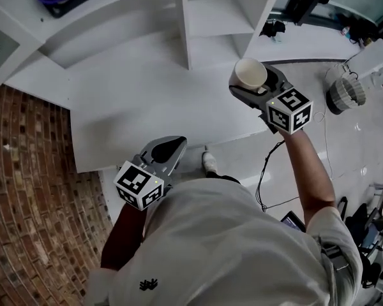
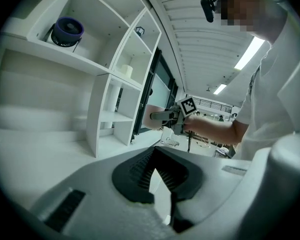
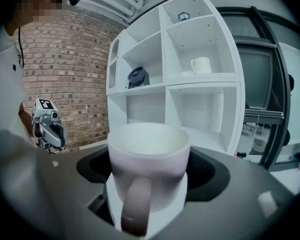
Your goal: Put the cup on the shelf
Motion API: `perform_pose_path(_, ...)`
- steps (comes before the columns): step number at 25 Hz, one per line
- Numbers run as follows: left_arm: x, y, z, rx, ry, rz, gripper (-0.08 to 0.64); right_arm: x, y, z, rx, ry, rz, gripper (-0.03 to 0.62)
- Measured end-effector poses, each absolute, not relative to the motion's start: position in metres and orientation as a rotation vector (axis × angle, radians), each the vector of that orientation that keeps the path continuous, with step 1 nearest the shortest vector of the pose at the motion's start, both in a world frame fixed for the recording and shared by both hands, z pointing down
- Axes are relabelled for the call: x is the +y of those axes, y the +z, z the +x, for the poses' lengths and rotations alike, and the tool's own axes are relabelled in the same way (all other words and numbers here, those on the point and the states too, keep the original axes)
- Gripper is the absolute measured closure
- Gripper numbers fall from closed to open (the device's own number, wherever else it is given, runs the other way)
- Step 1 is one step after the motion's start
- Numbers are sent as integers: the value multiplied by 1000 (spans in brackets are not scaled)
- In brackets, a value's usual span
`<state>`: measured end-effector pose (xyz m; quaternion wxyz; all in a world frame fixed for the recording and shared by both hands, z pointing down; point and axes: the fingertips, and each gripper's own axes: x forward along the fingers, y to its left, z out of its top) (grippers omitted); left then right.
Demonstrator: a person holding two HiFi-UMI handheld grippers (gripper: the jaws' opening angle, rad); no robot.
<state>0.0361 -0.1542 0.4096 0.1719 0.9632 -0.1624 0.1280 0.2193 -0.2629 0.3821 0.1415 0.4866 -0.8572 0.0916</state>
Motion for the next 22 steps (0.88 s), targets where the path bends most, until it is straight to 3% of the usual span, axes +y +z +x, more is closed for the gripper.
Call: perform_pose_path(22, -236, 415, 60, -780, 345, 2646, 554, -430, 393, 256, -2540, 202, 1235, 153)
